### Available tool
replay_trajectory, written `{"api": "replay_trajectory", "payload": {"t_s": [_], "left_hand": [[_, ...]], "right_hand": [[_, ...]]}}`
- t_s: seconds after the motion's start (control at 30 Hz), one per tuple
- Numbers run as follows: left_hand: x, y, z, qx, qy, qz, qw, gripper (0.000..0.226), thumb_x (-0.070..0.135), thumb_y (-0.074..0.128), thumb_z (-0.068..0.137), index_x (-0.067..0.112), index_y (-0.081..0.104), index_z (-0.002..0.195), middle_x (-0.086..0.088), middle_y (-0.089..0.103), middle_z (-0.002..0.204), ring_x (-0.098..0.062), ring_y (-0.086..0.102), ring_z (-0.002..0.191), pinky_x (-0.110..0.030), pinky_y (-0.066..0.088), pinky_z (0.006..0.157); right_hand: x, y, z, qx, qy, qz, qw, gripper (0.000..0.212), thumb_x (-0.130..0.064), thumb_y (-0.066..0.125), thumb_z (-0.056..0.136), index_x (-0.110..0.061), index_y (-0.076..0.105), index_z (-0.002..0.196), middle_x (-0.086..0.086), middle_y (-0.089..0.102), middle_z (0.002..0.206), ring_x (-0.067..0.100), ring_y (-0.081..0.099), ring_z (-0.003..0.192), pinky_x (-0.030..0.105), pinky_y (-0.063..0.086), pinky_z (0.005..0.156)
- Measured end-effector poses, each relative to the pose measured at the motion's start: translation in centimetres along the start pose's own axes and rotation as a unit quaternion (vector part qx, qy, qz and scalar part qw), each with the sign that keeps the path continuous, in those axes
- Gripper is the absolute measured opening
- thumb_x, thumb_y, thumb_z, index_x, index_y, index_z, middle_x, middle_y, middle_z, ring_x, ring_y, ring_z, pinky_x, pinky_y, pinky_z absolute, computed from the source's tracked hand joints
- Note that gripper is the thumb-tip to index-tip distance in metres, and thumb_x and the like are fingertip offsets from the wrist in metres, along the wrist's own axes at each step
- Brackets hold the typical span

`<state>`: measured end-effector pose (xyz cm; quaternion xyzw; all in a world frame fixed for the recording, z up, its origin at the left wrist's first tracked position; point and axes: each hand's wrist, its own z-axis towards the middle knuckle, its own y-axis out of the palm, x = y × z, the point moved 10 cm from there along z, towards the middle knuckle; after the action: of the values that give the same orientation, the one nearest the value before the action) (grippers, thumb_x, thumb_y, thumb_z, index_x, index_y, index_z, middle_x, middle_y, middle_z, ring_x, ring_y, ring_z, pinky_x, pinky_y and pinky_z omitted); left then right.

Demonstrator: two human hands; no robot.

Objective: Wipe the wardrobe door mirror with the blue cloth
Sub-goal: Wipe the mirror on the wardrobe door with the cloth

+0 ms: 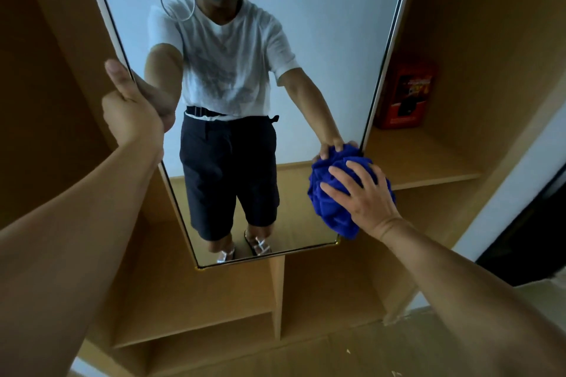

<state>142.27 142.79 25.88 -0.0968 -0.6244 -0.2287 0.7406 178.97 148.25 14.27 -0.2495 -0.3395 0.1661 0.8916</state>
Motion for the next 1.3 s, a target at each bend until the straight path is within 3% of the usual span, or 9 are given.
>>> {"api": "replay_trajectory", "payload": {"t_s": [0.1, 0.27, 0.37, 0.47, 0.53, 0.7, 1.07, 1.2, 1.3], "left_hand": [[0.1, 0.1, 0.1, -0.003, 0.004, 0.017, 1.000, 0.051, 0.073, 0.025, 0.085, 0.029, 0.046, 0.068, 0.014, 0.057, 0.060, -0.001, 0.058, 0.053, -0.020, 0.042, 0.050], [-0.4, 0.0, 0.3, -0.014, -0.007, 0.048, 0.999, 0.056, 0.074, 0.022, 0.083, 0.025, 0.048, 0.079, 0.014, 0.053, 0.073, -0.012, 0.056, 0.074, -0.030, 0.043, 0.068], [-0.3, 0.1, 0.7, -0.024, 0.006, 0.052, 0.998, 0.055, 0.071, 0.023, 0.087, 0.023, 0.049, 0.083, 0.009, 0.053, 0.079, -0.015, 0.054, 0.079, -0.031, 0.042, 0.072], [-0.2, 0.4, 0.7, -0.042, 0.005, 0.046, 0.998, 0.061, 0.066, 0.023, 0.091, 0.015, 0.054, 0.105, 0.002, 0.050, 0.091, -0.015, 0.049, 0.085, -0.030, 0.036, 0.076], [-0.1, 0.6, 0.8, -0.055, 0.003, 0.038, 0.998, 0.065, 0.065, 0.024, 0.092, 0.011, 0.055, 0.110, 0.001, 0.052, 0.093, -0.014, 0.050, 0.085, -0.029, 0.038, 0.077], [-0.3, 0.9, 0.9, -0.069, 0.005, 0.043, 0.997, 0.049, 0.068, 0.024, 0.090, 0.028, 0.046, 0.071, 0.011, 0.055, 0.072, -0.003, 0.053, 0.065, -0.023, 0.040, 0.060], [0.4, 1.4, 1.1, -0.069, 0.018, 0.037, 0.997, 0.046, 0.063, 0.026, 0.092, 0.028, 0.044, 0.067, 0.011, 0.055, 0.064, 0.012, 0.052, 0.039, -0.009, 0.035, 0.033], [1.2, 1.4, 0.3, -0.073, 0.042, 0.036, 0.996, 0.062, 0.056, 0.026, 0.095, 0.007, 0.064, 0.095, -0.011, 0.068, 0.097, -0.023, 0.065, 0.092, -0.033, 0.052, 0.074], [1.4, 0.8, -0.6, -0.075, 0.037, 0.019, 0.996, 0.065, 0.049, 0.026, 0.098, -0.006, 0.057, 0.115, -0.023, 0.060, 0.119, -0.036, 0.055, 0.111, -0.041, 0.043, 0.093]], "right_hand": [[1.7, -3.1, 4.5, 0.079, 0.075, 0.001, 0.994, 0.056, -0.024, 0.072, 0.074, -0.029, 0.047, 0.124, 0.003, 0.037, 0.135, 0.034, 0.037, 0.121, 0.056, 0.040, 0.094], [0.3, -7.8, 11.9, 0.179, 0.113, 0.053, 0.976, 0.058, -0.025, 0.073, 0.069, -0.032, 0.053, 0.124, 0.001, 0.036, 0.137, 0.033, 0.033, 0.126, 0.056, 0.035, 0.099], [-3.0, -9.9, 15.9, 0.217, 0.094, 0.087, 0.968, 0.051, -0.022, 0.070, 0.069, -0.028, 0.064, 0.120, 0.004, 0.051, 0.137, 0.034, 0.033, 0.126, 0.058, 0.035, 0.098], [-6.6, -10.5, 18.8, 0.213, 0.070, 0.097, 0.970, 0.052, -0.022, 0.064, 0.074, -0.026, 0.060, 0.126, 0.005, 0.047, 0.141, 0.034, 0.029, 0.130, 0.060, 0.030, 0.100], [-8.9, -10.0, 19.6, 0.200, 0.044, 0.095, 0.974, 0.048, -0.022, 0.052, 0.082, -0.027, 0.056, 0.130, 0.003, 0.033, 0.145, 0.034, 0.026, 0.132, 0.061, 0.023, 0.103], [-14.9, -7.9, 18.8, 0.166, -0.031, 0.097, 0.981, 0.045, -0.027, 0.041, 0.089, -0.029, 0.055, 0.132, 0.000, 0.045, 0.145, 0.031, 0.025, 0.133, 0.058, 0.017, 0.107], [-27.9, 3.0, 7.6, -0.056, -0.257, 0.079, 0.962, 0.034, -0.030, 0.057, 0.087, -0.029, 0.062, 0.121, -0.007, 0.049, 0.140, 0.016, 0.045, 0.128, 0.038, 0.045, 0.098], [-30.7, 5.4, 5.2, -0.136, -0.282, 0.072, 0.947, 0.034, -0.030, 0.061, 0.085, -0.026, 0.063, 0.119, -0.004, 0.049, 0.139, 0.021, 0.041, 0.131, 0.041, 0.041, 0.101], [-32.8, 7.3, 3.0, -0.193, -0.283, 0.044, 0.938, 0.035, -0.028, 0.060, 0.086, -0.022, 0.063, 0.121, 0.002, 0.045, 0.141, 0.027, 0.033, 0.133, 0.046, 0.034, 0.104]]}}
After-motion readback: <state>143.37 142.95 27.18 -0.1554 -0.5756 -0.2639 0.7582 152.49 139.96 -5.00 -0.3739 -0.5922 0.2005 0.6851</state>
